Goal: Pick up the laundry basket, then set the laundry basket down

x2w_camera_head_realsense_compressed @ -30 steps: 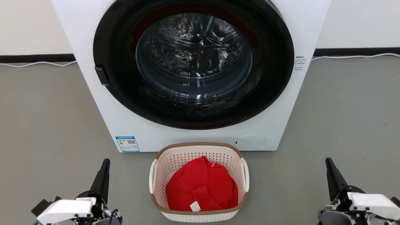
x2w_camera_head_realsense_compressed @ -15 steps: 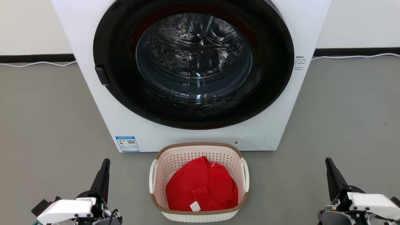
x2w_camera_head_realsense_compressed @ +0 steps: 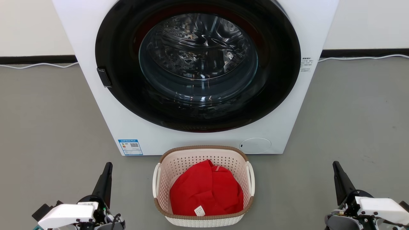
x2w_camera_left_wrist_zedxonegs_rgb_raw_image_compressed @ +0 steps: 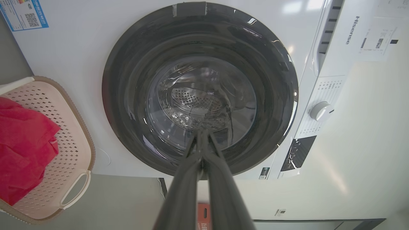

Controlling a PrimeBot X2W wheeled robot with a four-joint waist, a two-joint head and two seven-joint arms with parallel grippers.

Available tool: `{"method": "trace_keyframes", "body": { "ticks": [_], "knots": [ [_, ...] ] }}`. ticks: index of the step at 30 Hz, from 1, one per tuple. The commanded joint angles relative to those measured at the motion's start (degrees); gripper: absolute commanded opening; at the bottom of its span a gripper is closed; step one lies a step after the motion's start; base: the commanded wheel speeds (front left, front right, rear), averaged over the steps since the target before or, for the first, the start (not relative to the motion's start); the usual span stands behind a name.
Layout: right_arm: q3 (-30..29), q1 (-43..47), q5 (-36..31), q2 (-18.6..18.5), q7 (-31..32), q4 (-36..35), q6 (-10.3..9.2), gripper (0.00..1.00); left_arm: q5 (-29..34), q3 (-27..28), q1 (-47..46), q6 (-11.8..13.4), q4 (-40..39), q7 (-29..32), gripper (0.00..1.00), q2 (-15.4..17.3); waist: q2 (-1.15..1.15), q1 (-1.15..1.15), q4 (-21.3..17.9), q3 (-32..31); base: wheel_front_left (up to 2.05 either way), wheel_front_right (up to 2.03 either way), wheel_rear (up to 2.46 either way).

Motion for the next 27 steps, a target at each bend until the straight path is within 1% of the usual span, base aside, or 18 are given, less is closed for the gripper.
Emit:
{"method": "trace_keyframes", "body": {
  "ticks": [1,27],
  "knots": [
    [1.1,-3.3,-0.2,-0.2,0.6,-1.7,0.01,0.00,0.1,1.6,-3.0,-0.4,-1.3,0.3,0.00,0.6,0.00,0.00,0.0,0.0,0.00,0.00,0.00],
    [1.1,-3.3,-0.2,-0.2,0.6,-1.7,0.01,0.00,0.1,1.6,-3.0,-0.4,-1.3,0.3,0.00,0.6,0.00,0.00,0.0,0.0,0.00,0.00,0.00]
  ]
}}
